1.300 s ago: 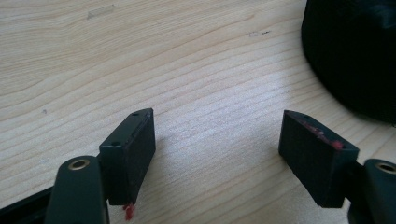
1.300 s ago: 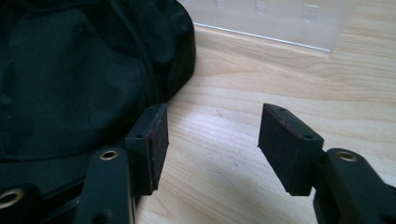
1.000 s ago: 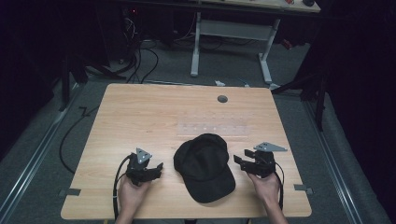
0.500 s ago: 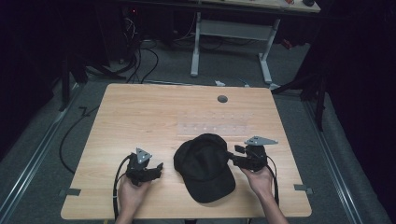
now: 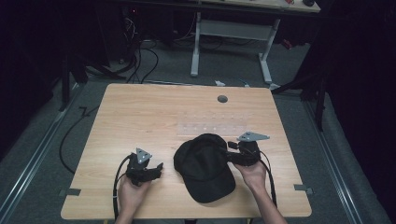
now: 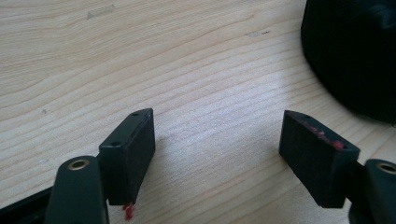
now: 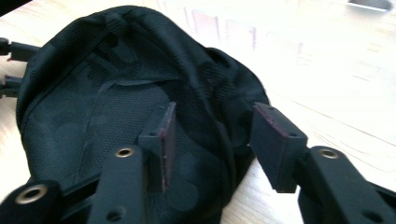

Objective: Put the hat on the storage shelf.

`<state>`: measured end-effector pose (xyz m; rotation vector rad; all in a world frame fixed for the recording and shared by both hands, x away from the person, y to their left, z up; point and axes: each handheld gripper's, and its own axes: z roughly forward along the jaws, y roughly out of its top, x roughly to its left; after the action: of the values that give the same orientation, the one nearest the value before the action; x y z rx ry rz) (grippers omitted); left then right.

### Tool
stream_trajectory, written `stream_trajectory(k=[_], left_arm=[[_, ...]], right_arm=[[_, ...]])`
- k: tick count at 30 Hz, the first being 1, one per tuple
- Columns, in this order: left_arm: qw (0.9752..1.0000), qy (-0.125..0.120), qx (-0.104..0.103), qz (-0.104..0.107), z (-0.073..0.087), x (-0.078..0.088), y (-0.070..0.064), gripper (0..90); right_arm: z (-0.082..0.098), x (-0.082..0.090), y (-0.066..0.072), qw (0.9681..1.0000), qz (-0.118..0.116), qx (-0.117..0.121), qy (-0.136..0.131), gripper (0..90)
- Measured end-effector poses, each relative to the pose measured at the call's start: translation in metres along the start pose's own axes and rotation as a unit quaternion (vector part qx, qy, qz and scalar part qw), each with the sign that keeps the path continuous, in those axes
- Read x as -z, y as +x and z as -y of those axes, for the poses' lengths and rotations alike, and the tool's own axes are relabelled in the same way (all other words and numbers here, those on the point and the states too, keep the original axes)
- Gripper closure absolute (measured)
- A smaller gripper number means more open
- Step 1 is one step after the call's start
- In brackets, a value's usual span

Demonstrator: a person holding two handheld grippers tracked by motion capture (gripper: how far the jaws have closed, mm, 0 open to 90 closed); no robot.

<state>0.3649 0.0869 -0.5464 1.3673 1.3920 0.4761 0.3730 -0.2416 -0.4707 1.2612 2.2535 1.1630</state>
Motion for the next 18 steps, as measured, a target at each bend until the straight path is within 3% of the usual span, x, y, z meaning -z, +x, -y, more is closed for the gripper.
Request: stream_trajectory(k=[4, 18], left_arm=[[1.0, 0.0, 0.0, 0.0, 0.0, 0.0, 0.0, 27.1], [1.0, -0.001, -0.002, 0.0, 0.0, 0.0, 0.0, 27.0]], right_arm=[[-0.003, -0.006, 0.0, 0.9999, -0.009, -0.003, 0.003, 53.8], [-0.007, -0.016, 0.001, 0.9999, -0.002, -0.009, 0.014, 59.1]])
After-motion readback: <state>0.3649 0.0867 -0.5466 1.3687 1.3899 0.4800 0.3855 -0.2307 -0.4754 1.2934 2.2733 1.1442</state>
